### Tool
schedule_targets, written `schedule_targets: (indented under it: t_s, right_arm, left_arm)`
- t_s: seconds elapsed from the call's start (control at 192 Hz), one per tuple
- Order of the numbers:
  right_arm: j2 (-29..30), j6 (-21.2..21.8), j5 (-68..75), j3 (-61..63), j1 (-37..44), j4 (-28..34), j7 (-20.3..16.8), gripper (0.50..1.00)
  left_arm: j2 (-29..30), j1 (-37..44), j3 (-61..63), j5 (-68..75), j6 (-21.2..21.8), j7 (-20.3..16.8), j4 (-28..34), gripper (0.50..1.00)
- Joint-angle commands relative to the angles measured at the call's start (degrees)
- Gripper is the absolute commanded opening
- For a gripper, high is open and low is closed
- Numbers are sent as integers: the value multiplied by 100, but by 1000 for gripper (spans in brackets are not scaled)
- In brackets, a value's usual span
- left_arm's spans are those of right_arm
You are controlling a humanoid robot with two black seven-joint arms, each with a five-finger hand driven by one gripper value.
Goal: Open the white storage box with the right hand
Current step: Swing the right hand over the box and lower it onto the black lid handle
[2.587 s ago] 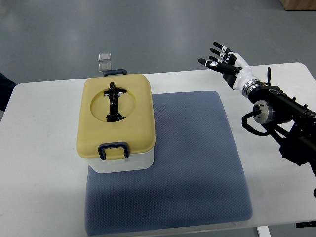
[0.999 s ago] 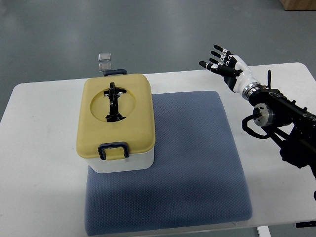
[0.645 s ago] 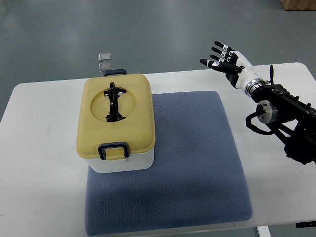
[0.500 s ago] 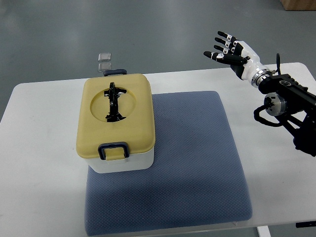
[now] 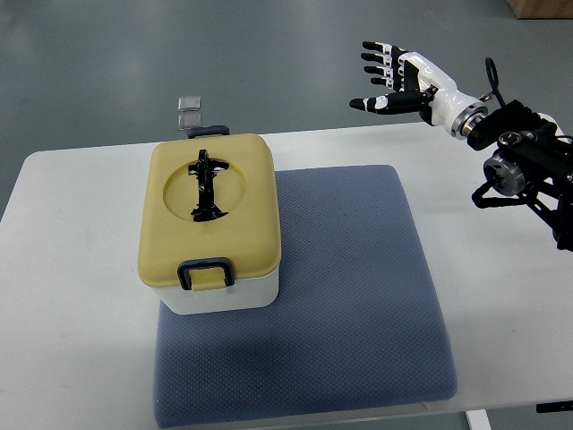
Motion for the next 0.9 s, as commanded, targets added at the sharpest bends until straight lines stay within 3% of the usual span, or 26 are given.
schedule_targets:
  t_s: [0.0,0.292,0.573,0.895]
  right_arm:
    - [-12,46,-113,-86,228,9,36,928]
    - [-135,72,-280,-2459,1872,141,1161,928]
    - [137,178,-570,-4138,3471,457,2084,928]
    - [849,134,-1906,-4814,4219,712,2104,921]
  left_arm:
    - [0,-1,0,0,-4,0,0,1000]
    - [0,-1,0,0,-4,0,0,1000]
    - [0,-1,0,0,-4,0,0,1000]
    - [0,-1,0,0,-4,0,0,1000]
